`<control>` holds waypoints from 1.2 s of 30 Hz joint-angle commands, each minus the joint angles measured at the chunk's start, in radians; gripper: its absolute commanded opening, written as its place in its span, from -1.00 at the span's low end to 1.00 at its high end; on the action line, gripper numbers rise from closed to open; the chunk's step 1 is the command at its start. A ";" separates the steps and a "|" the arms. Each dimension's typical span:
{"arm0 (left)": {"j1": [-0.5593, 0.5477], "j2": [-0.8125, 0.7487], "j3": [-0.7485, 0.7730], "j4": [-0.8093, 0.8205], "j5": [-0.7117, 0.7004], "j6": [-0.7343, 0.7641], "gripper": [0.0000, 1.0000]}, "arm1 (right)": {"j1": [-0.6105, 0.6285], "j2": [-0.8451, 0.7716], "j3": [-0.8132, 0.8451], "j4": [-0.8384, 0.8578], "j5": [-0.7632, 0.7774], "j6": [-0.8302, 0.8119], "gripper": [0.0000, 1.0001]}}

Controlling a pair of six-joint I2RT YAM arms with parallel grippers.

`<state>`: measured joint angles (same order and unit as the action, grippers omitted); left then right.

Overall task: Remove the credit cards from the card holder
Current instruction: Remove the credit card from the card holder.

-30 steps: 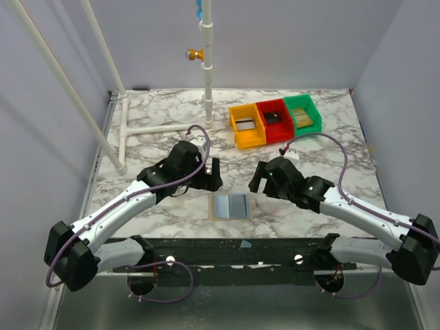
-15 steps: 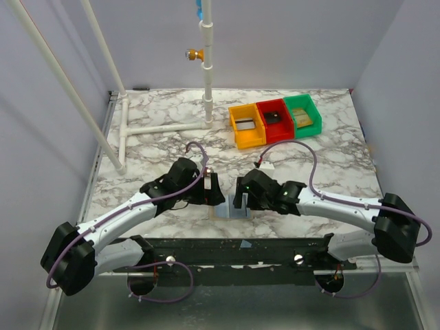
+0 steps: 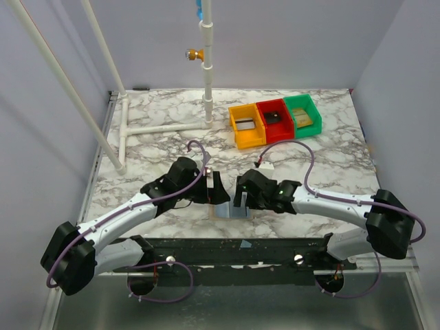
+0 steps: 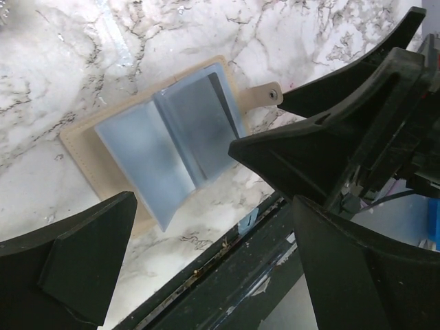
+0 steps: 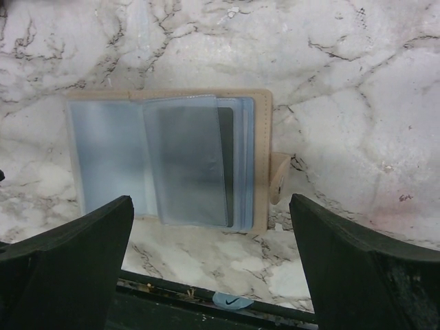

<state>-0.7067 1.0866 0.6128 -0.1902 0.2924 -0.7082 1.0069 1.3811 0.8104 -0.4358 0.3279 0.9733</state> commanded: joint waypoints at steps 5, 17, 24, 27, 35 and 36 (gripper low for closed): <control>-0.051 0.068 0.083 0.028 0.037 -0.011 0.97 | -0.006 0.013 -0.058 -0.023 0.087 0.036 0.97; -0.114 0.326 0.204 0.137 0.110 -0.113 0.97 | -0.051 -0.111 -0.167 -0.029 0.126 0.102 0.98; -0.127 0.439 0.242 0.186 0.150 -0.135 0.97 | -0.053 -0.159 -0.215 -0.027 0.118 0.133 0.98; -0.138 0.478 0.262 0.185 0.158 -0.134 0.97 | -0.053 -0.153 -0.221 -0.007 0.105 0.132 0.99; -0.142 0.525 0.212 0.185 0.106 -0.165 0.97 | -0.053 -0.184 -0.274 0.065 0.080 0.157 0.99; -0.140 0.528 0.206 0.186 0.099 -0.166 0.97 | -0.053 -0.190 -0.278 0.065 0.082 0.158 0.99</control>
<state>-0.8524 1.5860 0.8524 -0.0177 0.4484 -0.8585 0.9497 1.2224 0.5575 -0.4286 0.4183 1.0985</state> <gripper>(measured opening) 0.987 0.992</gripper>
